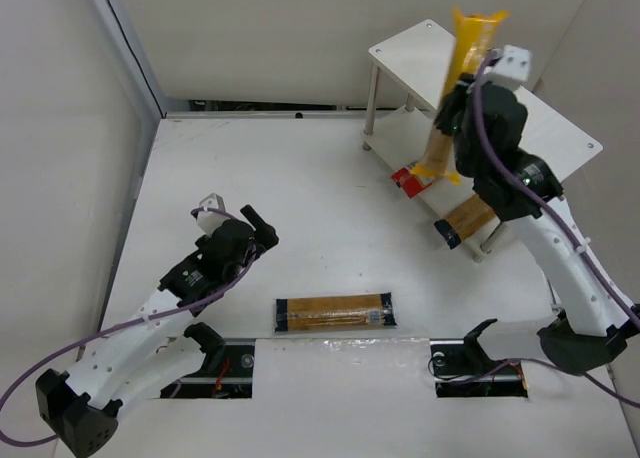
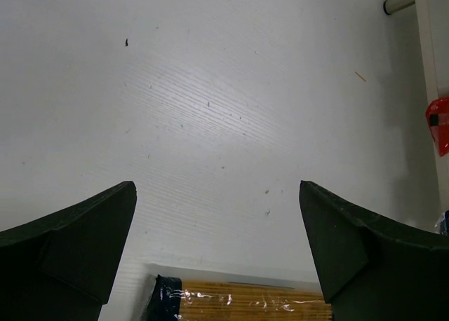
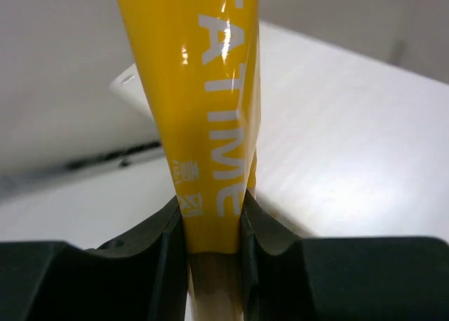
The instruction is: Place and organize the pasta boxes and bags onto the shelf
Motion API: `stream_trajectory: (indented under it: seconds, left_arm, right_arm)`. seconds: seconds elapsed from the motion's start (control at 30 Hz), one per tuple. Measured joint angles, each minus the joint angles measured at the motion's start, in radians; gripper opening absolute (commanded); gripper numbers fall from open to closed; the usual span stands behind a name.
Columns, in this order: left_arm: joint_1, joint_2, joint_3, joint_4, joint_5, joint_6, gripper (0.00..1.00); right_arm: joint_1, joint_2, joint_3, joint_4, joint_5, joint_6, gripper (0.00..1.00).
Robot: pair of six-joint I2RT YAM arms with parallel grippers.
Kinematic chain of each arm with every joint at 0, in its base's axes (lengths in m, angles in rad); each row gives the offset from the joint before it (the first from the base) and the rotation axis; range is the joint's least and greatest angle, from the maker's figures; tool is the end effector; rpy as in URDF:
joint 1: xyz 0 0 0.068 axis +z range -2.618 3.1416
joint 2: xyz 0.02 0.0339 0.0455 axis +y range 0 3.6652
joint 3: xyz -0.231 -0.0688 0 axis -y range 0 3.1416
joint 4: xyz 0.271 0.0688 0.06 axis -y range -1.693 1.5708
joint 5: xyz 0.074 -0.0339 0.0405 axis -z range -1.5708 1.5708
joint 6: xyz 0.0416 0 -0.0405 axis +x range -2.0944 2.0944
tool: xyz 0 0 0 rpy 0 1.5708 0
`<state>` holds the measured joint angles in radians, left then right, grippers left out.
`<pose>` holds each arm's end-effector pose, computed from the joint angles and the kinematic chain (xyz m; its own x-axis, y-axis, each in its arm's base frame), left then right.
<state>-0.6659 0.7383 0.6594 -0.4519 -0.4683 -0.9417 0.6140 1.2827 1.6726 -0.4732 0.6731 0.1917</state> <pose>0.1845 -0.1211 0.2512 -0.4325 -0.5778 -0.6922 -0.1776 0.8072 -0.5629 0.2506 0.1449 0.4846 -0.0558 0.1429 -0.9882 0.0692 0.9879 0.1389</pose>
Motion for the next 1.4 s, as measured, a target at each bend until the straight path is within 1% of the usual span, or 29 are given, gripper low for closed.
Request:
stream_trajectory:
  seconds: [0.1, 0.17, 0.23, 0.3, 0.37, 0.4, 0.43, 0.47, 0.57, 0.6, 0.63, 0.67, 0.7, 0.8, 0.83, 0.87, 0.97, 1.03, 1.1, 1.17, 1.2, 1.27, 1.4]
  left_arm:
    - [0.0, 0.013, -0.004, 0.007, 0.005, 0.0, 1.0]
    - [0.0, 0.015, -0.008, 0.007, 0.01, 0.0, 1.0]
    - [0.0, 0.016, -0.009, 0.007, 0.013, 0.0, 1.0]
    - [0.0, 0.016, -0.01, 0.008, 0.016, 0.001, 1.0]
    - [0.0, 0.016, -0.01, 0.01, 0.022, 0.001, 1.0]
    - [0.0, 0.016, -0.01, 0.011, 0.024, 0.002, 1.0]
    - [0.0, 0.017, -0.01, 0.014, 0.026, 0.003, 1.0]
    - [0.0, 0.018, -0.01, 0.016, 0.028, 0.005, 1.0]
    - [0.0, 0.027, -0.01, 0.02, 0.032, 0.008, 1.0]
    - [0.0, 0.031, -0.01, 0.021, 0.033, 0.009, 1.0]
    - [0.0, 0.033, -0.01, 0.021, 0.034, 0.009, 1.0]
    - [0.0, 0.034, -0.01, 0.021, 0.035, 0.009, 1.0]
    - [0.0, 0.034, -0.01, 0.021, 0.035, 0.009, 1.0]
    - [0.0, 0.034, -0.01, 0.021, 0.035, 0.01, 1.0]
    - [0.0, 0.034, -0.01, 0.021, 0.035, 0.009, 1.0]
    - [0.0, 0.034, -0.01, 0.021, 0.035, 0.009, 1.0]
    - [0.0, 0.034, -0.01, 0.021, 0.035, 0.009, 1.0]
    - [0.0, 0.034, -0.01, 0.021, 0.035, 0.01, 1.0]
    - [0.0, 0.034, -0.002, 0.01, 0.033, 0.008, 1.0]
    - [0.0, 0.045, 0.034, -0.035, 0.008, -0.013, 1.0]
    - [0.0, 0.055, 0.064, -0.062, -0.01, -0.029, 1.0]
    - [0.0, 0.076, 0.127, -0.109, -0.051, -0.06, 1.0]
    - [0.0, 0.087, 0.195, -0.14, -0.105, -0.097, 1.0]
  right_arm:
    - [-0.103, 0.048, 0.136, -0.167, 0.211, 0.197, 0.0]
    - [-0.189, 0.057, 0.152, -0.276, 0.301, 0.293, 0.0]
    - [-0.272, 0.061, 0.152, -0.388, 0.338, 0.392, 0.0]
    - [-0.358, 0.06, 0.151, -0.455, 0.329, 0.462, 0.0]
    - [-0.442, 0.058, 0.151, -0.499, 0.319, 0.499, 0.0]
    - [-0.483, 0.058, 0.152, -0.517, 0.314, 0.509, 0.03]
    - [-0.521, 0.059, 0.153, -0.53, 0.305, 0.513, 0.09]
    - [-0.551, 0.061, 0.159, -0.54, 0.299, 0.515, 0.24]
    - [-0.596, 0.073, 0.185, -0.563, 0.283, 0.507, 0.53]
    - [-0.6, 0.079, 0.191, -0.564, 0.277, 0.503, 0.72]
    - [-0.602, 0.084, 0.195, -0.56, 0.269, 0.5, 0.77]
    - [-0.602, 0.088, 0.198, -0.551, 0.253, 0.47, 0.85]
    - [-0.602, 0.092, 0.198, -0.545, 0.245, 0.459, 0.85]
    - [-0.601, 0.086, 0.195, -0.507, 0.177, 0.376, 0.91]
    - [-0.598, 0.08, 0.195, -0.489, 0.152, 0.349, 0.98]
    - [-0.593, 0.07, 0.192, -0.47, 0.126, 0.322, 1.0]
    - [-0.53, 0.013, 0.163, -0.38, 0.021, 0.171, 1.0]
    - [-0.443, -0.031, 0.143, -0.301, -0.09, 0.014, 1.0]
    - [-0.314, -0.061, 0.126, -0.235, -0.216, -0.134, 1.0]
    - [-0.174, -0.071, 0.085, -0.178, -0.34, -0.269, 1.0]
    - [-0.106, -0.074, 0.046, -0.154, -0.404, -0.325, 1.0]
    - [-0.006, -0.085, -0.103, -0.068, -0.509, -0.394, 1.0]
    - [0.106, -0.048, -0.462, 0.019, -0.66, -0.429, 1.0]
